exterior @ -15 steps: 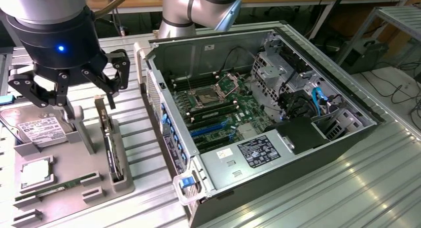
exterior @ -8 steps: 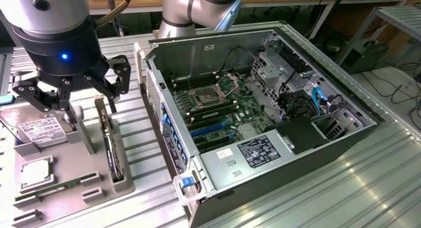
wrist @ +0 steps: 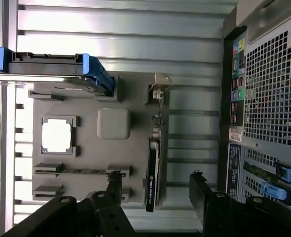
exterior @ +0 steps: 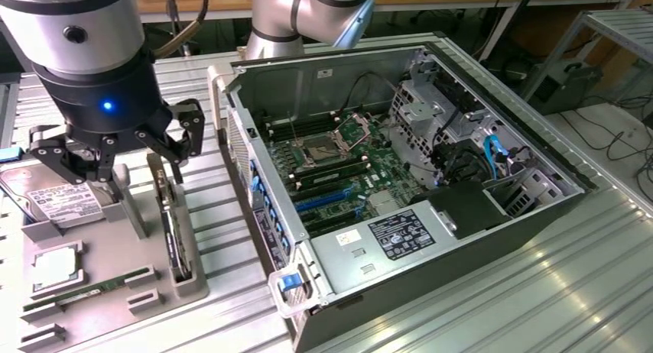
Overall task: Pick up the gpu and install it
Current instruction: 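Pick up the gpu and move the gpu toward the slot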
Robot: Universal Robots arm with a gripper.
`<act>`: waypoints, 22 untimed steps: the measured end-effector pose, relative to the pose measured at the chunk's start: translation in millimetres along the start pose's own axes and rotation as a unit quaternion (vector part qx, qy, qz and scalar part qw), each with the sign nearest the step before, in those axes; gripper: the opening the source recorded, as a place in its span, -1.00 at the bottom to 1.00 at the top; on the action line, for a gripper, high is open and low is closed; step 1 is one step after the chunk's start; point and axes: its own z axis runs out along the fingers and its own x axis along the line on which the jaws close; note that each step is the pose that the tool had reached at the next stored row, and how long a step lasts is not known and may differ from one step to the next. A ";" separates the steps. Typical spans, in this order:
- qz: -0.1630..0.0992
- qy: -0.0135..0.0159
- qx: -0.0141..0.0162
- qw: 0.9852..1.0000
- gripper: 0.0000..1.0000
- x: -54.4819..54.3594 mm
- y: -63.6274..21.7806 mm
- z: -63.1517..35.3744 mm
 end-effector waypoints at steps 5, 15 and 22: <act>0.000 0.000 0.000 1.000 0.33 0.2 -0.4 10.1; 0.000 0.000 0.000 1.000 0.33 0.5 -1.2 28.5; 0.000 0.000 0.000 1.000 0.33 0.7 -1.8 41.8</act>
